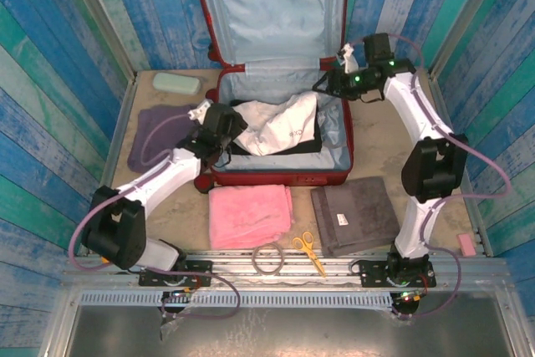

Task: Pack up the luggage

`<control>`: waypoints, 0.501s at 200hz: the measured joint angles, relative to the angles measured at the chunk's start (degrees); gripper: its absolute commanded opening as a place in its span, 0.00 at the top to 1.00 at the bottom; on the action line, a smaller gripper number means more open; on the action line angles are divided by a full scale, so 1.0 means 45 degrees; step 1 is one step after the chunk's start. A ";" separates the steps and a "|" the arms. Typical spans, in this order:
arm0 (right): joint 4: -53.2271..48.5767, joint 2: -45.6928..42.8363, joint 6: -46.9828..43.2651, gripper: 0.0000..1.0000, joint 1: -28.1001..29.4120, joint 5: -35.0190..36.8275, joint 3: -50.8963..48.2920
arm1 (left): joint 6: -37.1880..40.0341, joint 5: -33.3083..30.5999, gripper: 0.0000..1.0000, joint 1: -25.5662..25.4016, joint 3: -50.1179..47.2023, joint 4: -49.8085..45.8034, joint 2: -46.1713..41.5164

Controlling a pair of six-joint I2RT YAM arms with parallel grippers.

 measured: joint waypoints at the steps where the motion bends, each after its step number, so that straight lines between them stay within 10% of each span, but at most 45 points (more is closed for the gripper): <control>1: -0.0024 -0.0039 -0.0053 0.28 0.0010 0.0024 -0.0058 | 0.0039 -0.0029 0.21 0.0000 0.0015 -0.0015 -0.0015; 100: -0.0821 0.0661 -0.1598 0.45 0.1277 0.1375 -0.2487 | 0.3186 0.1166 0.44 0.0000 0.0335 0.1297 -0.1846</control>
